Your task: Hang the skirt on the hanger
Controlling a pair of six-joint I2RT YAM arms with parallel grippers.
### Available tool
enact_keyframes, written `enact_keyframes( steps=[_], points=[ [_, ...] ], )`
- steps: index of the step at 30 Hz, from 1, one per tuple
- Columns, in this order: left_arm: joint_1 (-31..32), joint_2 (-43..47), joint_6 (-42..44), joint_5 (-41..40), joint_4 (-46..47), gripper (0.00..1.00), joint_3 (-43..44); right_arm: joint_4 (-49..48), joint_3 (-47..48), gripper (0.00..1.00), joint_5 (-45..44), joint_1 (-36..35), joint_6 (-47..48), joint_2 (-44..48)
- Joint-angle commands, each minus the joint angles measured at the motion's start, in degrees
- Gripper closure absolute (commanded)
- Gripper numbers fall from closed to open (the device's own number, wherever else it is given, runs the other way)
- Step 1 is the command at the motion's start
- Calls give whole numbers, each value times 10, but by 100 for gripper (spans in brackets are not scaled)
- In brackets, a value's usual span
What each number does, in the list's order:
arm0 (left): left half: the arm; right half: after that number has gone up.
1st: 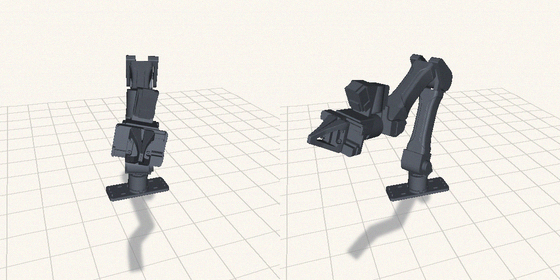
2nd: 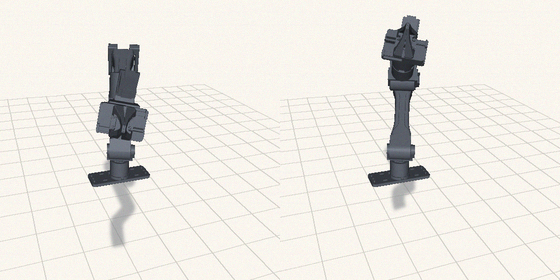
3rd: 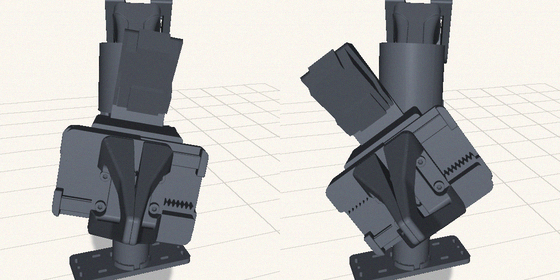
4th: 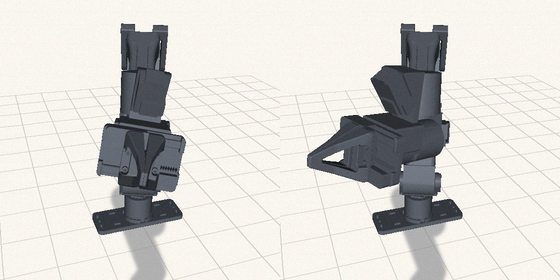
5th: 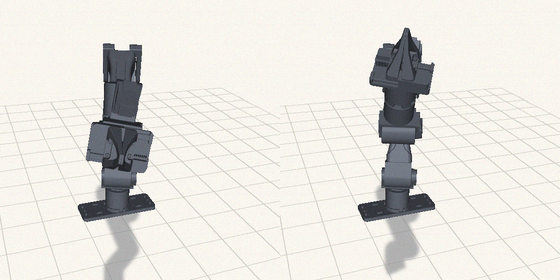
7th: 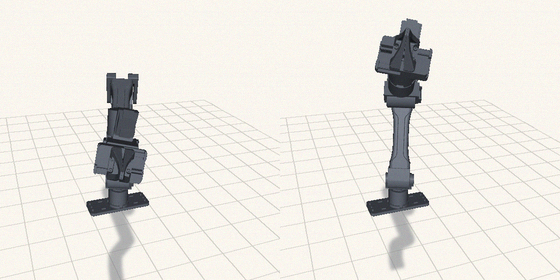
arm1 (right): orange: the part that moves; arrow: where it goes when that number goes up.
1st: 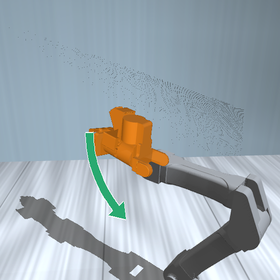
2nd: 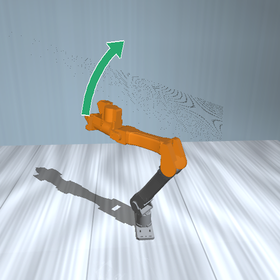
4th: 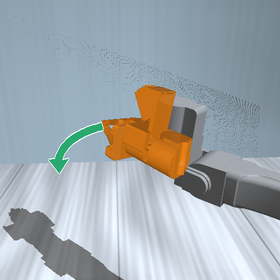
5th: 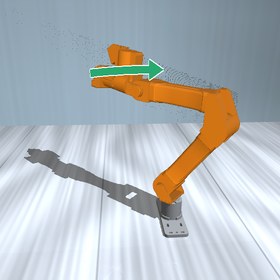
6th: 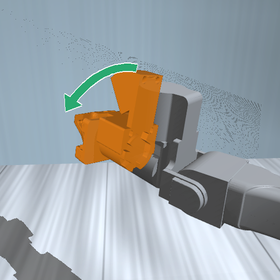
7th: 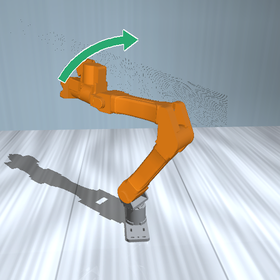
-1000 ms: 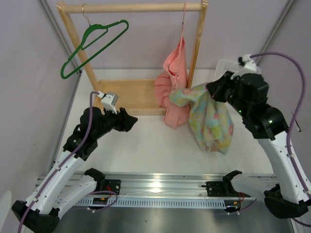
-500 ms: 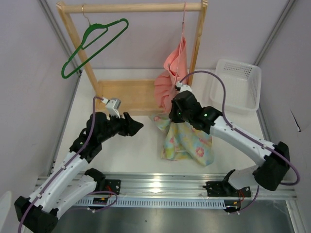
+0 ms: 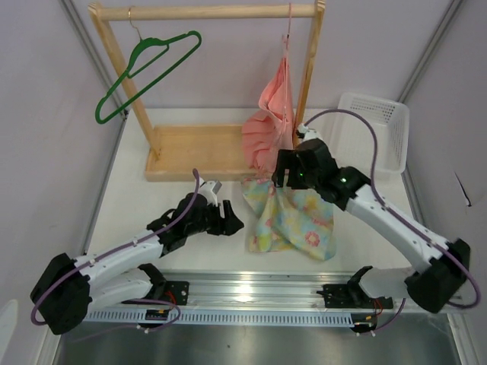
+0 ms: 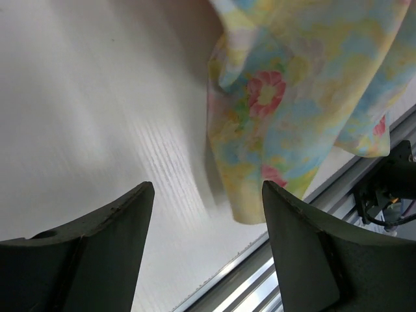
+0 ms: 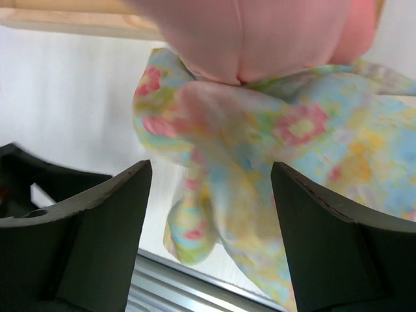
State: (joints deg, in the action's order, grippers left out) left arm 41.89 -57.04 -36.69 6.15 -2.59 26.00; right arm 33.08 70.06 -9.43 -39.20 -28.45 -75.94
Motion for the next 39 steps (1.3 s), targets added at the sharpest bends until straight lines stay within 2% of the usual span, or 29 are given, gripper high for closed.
enact_keyframes(
  steps=[1,6,11,16,21,24,25,27,28,30,31,32,34,37,39],
  points=[
    [28,-25,-16,13,86,27,-3,65,-40,18,-34,4,-8,113],
    [72,-82,-34,20,147,26,-11,138,-113,15,-52,16,-42,201],
    [105,-122,-18,-14,109,26,24,167,-168,15,-31,21,-72,252],
    [114,-151,-15,-23,99,27,31,176,-198,15,-33,21,-76,251],
    [117,-164,-21,-9,112,33,43,184,-204,14,-37,29,-98,224],
    [117,-166,-22,-5,114,41,49,178,-229,13,-38,32,-123,225],
    [117,-172,-22,-5,114,49,55,175,-243,12,-22,34,-131,225],
    [117,-180,-22,4,120,57,60,156,-254,12,6,37,-151,225],
    [117,-188,-22,8,122,69,66,153,-260,11,6,38,-156,225],
    [117,-193,-25,12,124,79,74,154,-279,11,5,37,-164,227],
    [117,-190,-26,12,126,92,76,151,-285,11,7,38,-171,233],
    [117,-187,-30,11,127,99,77,146,-301,10,10,38,-175,236],
    [116,-182,-31,4,123,100,78,127,-317,11,21,39,-185,243],
    [114,-159,-30,-20,85,100,96,98,-312,24,25,39,-186,237],
    [99,-121,-29,-32,38,100,103,101,-272,43,11,37,-173,227]
  ],
)
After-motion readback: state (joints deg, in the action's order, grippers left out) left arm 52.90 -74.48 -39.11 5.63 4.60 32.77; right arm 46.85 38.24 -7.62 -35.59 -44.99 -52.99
